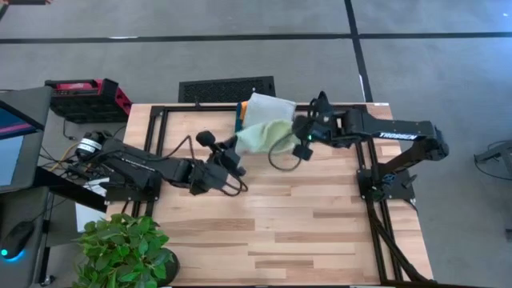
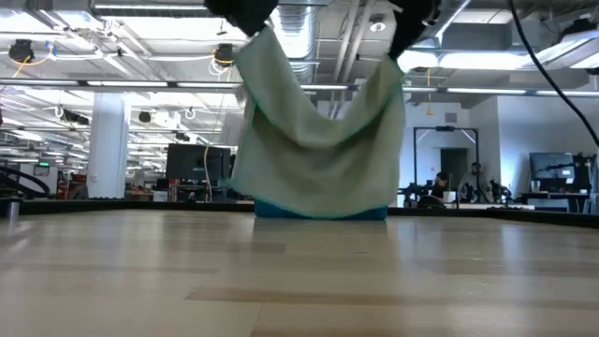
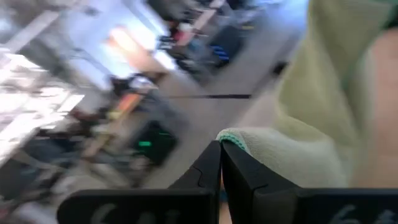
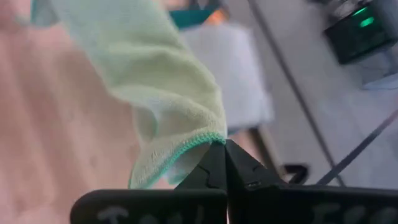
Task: Fold microfiber towels
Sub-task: Fold the green towel
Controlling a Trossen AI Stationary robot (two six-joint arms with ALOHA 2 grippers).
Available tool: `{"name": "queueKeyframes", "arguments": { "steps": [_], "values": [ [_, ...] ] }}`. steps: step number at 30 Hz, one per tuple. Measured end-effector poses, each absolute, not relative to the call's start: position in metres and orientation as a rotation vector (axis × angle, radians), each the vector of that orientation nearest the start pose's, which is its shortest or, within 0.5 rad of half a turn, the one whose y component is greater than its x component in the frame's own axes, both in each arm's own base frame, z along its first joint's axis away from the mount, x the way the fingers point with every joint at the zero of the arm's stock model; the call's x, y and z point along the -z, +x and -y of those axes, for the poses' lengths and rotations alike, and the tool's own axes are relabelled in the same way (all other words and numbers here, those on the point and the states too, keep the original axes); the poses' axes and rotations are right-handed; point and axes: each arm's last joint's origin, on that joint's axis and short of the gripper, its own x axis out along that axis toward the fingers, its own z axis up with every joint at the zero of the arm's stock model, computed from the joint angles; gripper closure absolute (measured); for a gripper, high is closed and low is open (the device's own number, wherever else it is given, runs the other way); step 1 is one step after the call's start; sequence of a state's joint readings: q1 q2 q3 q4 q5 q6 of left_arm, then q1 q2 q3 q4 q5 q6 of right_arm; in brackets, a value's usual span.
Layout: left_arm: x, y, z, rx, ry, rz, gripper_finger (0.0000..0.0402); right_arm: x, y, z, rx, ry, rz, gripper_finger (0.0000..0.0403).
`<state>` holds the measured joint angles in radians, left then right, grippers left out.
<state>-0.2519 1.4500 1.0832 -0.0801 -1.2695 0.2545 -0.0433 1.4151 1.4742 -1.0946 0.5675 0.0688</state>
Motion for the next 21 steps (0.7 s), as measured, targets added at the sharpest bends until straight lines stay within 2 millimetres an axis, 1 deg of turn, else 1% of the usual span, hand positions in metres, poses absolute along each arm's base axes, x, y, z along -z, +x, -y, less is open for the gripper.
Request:
{"name": "queueKeyframes", "arguments": {
  "steps": [3, 5, 7, 9, 11, 15, 21],
  "values": [
    [-0.285, 0.298, 0.058, -0.817, 0.441, -0.512, 0.0401, -0.335, 0.257, 0.014, 0.534, -0.153, -1.053, 0.0398],
    [-0.276, 0.293, 0.063, -0.733, 0.337, -0.56, 0.0401, -0.314, 0.248, 0.005, 0.509, -0.12, -1.108, 0.0398],
    [-0.271, 0.288, 0.067, -0.677, 0.242, -0.598, 0.0401, -0.294, 0.241, -0.006, 0.498, -0.107, -1.152, 0.0398],
    [-0.268, 0.285, 0.074, -0.644, 0.176, -0.61, 0.0401, -0.28, 0.233, -0.018, 0.491, -0.093, -1.177, 0.0397],
    [-0.266, 0.283, 0.081, -0.589, 0.11, -0.626, 0.0401, -0.27, 0.227, -0.029, 0.48, -0.071, -1.185, 0.0397],
    [-0.261, 0.281, 0.092, -0.462, -0.073, -0.685, 0.0402, -0.255, 0.215, -0.055, 0.394, -0.024, -1.217, 0.0397],
    [-0.242, 0.271, 0.109, -0.394, -0.263, -0.749, 0.0402, -0.23, 0.2, -0.085, 0.296, 0.026, -1.293, 0.0397]
  ]
}}
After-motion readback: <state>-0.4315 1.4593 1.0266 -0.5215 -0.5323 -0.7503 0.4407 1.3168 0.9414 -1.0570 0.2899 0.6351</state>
